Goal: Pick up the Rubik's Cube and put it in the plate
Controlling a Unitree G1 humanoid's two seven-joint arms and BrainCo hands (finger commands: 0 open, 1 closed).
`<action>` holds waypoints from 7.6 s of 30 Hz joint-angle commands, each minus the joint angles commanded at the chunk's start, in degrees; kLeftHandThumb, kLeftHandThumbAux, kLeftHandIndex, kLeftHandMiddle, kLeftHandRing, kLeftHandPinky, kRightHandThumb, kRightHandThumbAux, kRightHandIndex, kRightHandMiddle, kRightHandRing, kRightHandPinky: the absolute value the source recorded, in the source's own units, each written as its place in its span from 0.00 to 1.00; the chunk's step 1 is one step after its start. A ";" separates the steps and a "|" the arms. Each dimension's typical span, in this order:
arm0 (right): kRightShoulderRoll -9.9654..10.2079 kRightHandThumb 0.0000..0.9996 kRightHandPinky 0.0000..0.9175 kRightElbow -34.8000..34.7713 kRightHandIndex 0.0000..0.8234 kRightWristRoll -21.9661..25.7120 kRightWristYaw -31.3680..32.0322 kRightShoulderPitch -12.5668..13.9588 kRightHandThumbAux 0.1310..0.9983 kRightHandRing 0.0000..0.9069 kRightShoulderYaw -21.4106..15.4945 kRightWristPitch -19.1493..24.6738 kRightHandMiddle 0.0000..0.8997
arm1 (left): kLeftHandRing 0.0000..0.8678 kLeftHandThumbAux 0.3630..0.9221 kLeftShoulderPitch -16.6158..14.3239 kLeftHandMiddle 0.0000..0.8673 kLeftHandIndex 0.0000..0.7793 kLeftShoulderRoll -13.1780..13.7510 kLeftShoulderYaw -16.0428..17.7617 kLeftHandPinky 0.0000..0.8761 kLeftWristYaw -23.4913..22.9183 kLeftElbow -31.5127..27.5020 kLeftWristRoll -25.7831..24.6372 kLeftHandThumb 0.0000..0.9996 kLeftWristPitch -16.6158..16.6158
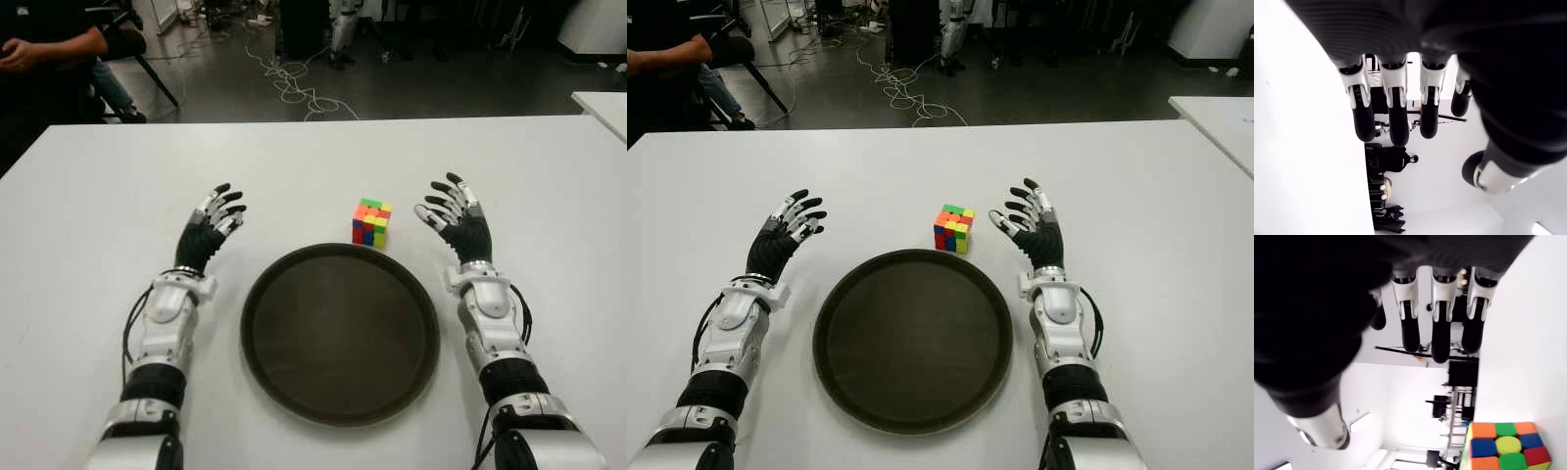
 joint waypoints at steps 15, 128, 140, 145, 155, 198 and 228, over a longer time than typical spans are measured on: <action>-1.50 0.37 0.29 -3.98 0.13 -1.33 1.31 0.13 0.71 0.23 1.08 9.92 0.19 | 0.31 0.51 0.04 0.28 0.16 -0.84 1.16 0.42 1.05 -3.80 -2.58 0.65 9.18; -8.29 0.00 0.23 26.91 0.14 -35.06 -26.05 -25.85 0.66 0.19 23.75 -10.71 0.16 | 0.40 0.53 0.17 0.28 0.14 -2.16 1.43 0.49 2.04 -7.88 -3.34 0.67 14.89; -8.00 0.00 0.21 29.93 0.12 -35.29 -27.15 -26.64 0.63 0.18 25.08 -9.39 0.14 | 0.41 0.54 0.79 0.28 0.13 -1.96 1.15 0.49 1.64 -9.27 -3.22 0.67 15.75; -8.03 0.00 0.24 30.76 0.14 -35.58 -27.84 -26.91 0.63 0.20 25.86 -9.03 0.16 | 0.42 0.54 0.98 0.28 0.13 -1.94 1.19 0.49 1.61 -9.73 -3.33 0.67 16.18; -8.41 0.00 0.23 31.74 0.17 -37.08 -30.00 -27.34 0.61 0.21 27.87 -8.75 0.18 | 0.41 0.54 1.22 0.29 0.13 -2.01 1.19 0.49 1.80 -10.42 -3.26 0.69 16.46; -5.86 0.00 0.26 34.43 0.18 -43.23 -26.65 -27.67 0.65 0.25 36.38 -0.44 0.22 | 0.41 0.53 1.58 0.28 0.13 -2.44 0.44 0.49 2.61 -11.12 -2.62 0.68 16.88; -4.83 0.00 0.29 34.85 0.21 -43.35 -26.05 -27.13 0.73 0.27 38.51 1.42 0.24 | 0.41 0.54 1.66 0.29 0.13 -2.62 0.42 0.48 2.13 -10.88 -2.87 0.66 16.23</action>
